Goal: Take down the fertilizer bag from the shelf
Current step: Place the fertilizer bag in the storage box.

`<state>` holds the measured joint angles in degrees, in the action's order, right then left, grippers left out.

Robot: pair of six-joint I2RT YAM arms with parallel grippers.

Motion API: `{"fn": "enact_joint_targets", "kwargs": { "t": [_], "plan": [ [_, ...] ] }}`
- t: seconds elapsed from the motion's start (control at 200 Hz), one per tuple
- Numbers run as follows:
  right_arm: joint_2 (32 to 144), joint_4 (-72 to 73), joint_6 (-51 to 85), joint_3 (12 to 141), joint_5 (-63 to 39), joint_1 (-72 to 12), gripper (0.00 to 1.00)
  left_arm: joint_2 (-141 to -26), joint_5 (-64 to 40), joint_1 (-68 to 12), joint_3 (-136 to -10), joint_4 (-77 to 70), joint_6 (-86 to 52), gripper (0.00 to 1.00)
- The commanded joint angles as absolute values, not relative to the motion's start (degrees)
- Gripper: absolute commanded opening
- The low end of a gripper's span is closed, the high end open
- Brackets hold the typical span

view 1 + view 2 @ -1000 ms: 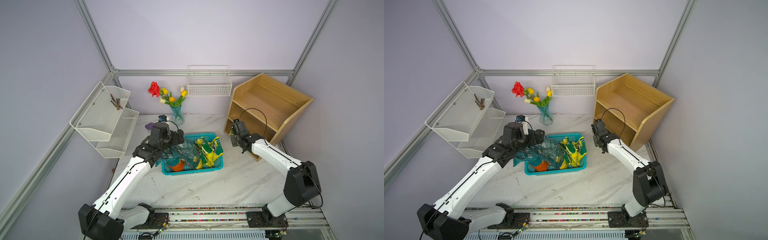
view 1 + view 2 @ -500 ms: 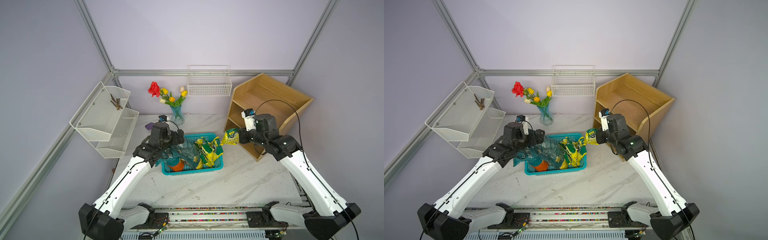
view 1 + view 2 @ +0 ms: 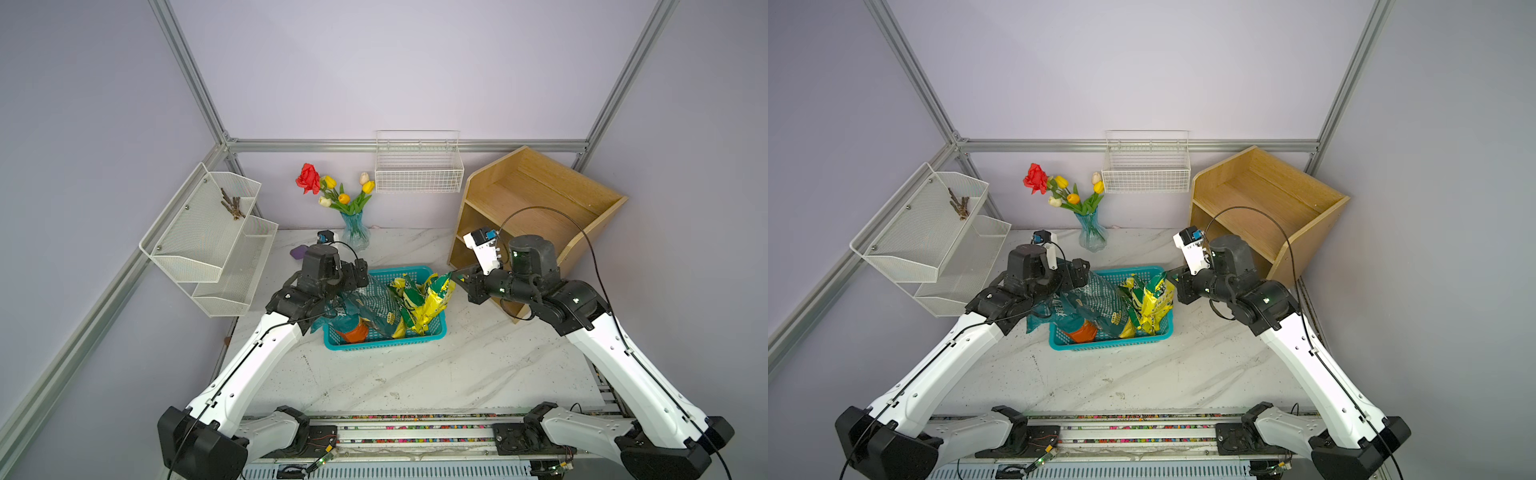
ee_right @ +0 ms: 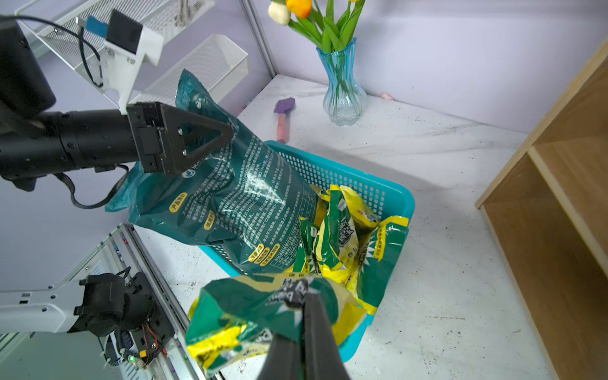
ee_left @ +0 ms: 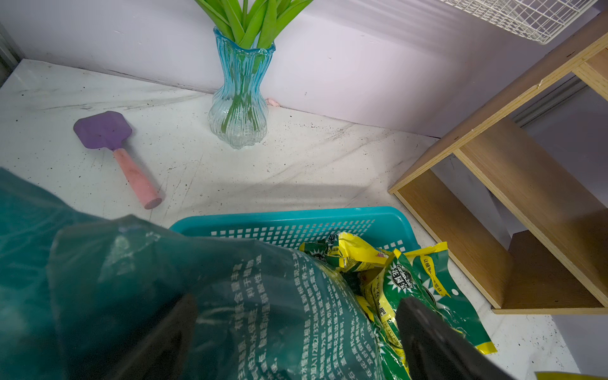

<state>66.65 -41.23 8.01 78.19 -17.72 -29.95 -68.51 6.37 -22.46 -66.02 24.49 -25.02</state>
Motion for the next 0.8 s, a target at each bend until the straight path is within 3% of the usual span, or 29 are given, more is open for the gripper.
{"fn": "enact_joint_targets", "kwargs": {
  "t": [0.0, 0.305, 0.795],
  "plan": [
    [67.3, -33.1, 11.7, 73.9, -19.3, -30.8, 0.00, -68.6, 8.2, -21.7, -65.3, 27.0, -25.6, 1.00],
    [72.2, -24.7, 15.3, 62.4, -15.2, -31.4, 0.00, -68.1, 8.9, -21.7, -65.0, 27.0, -25.1, 1.00],
    [87.6, -30.3, 13.2, 59.7, -8.9, -39.4, 0.00, -64.4, 10.1, -21.7, -67.6, 27.3, -24.3, 1.00]
  ]
}}
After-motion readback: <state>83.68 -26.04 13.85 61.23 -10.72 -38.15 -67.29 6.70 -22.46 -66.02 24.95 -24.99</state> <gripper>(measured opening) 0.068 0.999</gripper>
